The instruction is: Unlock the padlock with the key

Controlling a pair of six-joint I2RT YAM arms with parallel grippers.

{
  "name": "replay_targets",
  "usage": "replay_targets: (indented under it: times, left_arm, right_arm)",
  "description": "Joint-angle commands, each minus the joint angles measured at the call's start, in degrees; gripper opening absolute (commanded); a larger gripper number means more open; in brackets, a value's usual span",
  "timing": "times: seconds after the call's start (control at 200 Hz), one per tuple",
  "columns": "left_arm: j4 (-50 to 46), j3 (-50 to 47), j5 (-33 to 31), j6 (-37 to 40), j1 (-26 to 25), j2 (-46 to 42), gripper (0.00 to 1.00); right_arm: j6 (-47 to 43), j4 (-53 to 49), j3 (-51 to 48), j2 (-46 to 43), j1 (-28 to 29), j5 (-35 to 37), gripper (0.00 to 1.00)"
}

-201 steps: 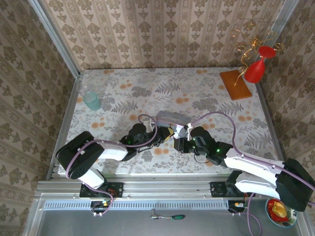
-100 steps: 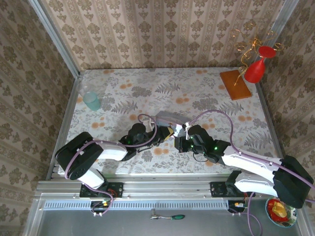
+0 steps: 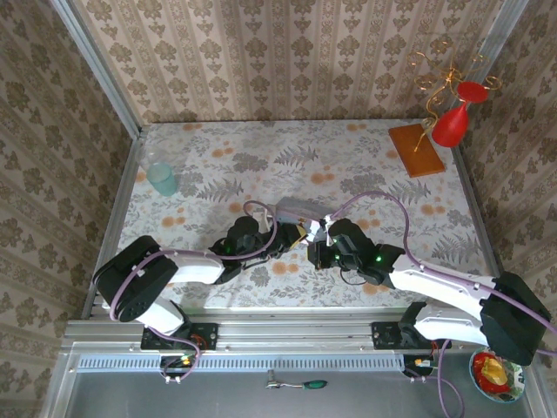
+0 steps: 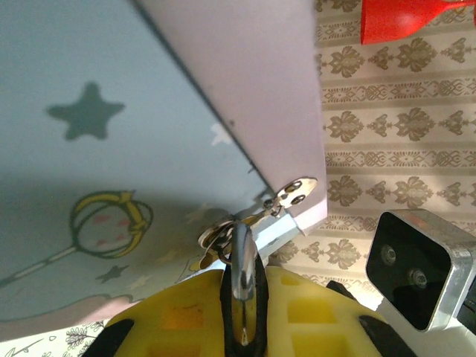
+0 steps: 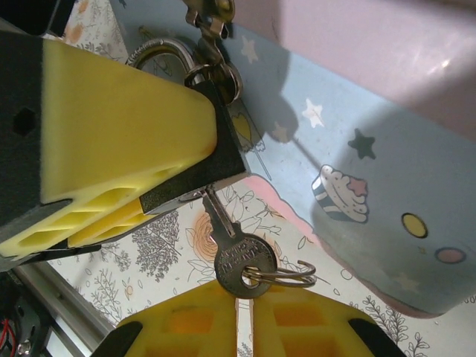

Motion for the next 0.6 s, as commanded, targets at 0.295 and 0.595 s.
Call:
replay_targets:
  times: [0.295,0.595]
  left_arm:
    - [-4.3,2.6,3.0,4.1,-2.1,-3.1,0.0]
    - [-1.3,0.5,0.2,2.7,-1.0,-3.5,0.0]
  right_arm:
    - [-1.7,2.0,5.1,3.0,0.1,1.4,0.15]
    - [-3.1,-2.7,2.6,-1.3,0.1,3.7,0.31]
